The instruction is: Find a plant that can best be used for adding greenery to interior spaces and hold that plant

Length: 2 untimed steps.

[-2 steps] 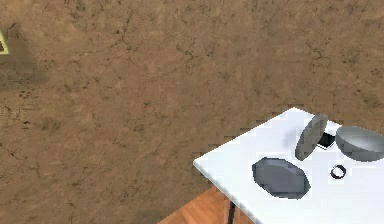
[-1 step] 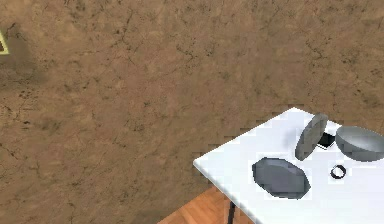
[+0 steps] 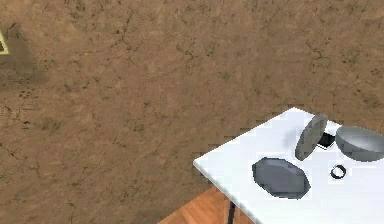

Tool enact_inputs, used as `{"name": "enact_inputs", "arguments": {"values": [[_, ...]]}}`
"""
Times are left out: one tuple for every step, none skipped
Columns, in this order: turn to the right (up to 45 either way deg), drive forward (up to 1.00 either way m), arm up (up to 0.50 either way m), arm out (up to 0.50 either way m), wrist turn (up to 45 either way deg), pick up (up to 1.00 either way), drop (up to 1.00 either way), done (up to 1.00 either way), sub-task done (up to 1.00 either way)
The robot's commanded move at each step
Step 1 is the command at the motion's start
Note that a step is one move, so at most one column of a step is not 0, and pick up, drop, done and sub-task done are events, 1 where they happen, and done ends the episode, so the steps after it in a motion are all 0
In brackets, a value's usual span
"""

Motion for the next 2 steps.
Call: {"name": "enact_inputs", "arguments": {"values": [[0.0, 0.0, 0.1, 0.0, 0.0, 0.0, 0.0, 0.0, 0.0], [0.0, 0.0, 0.0, 0.0, 0.0, 0.0, 0.0, 1.0, 0.0]]}}
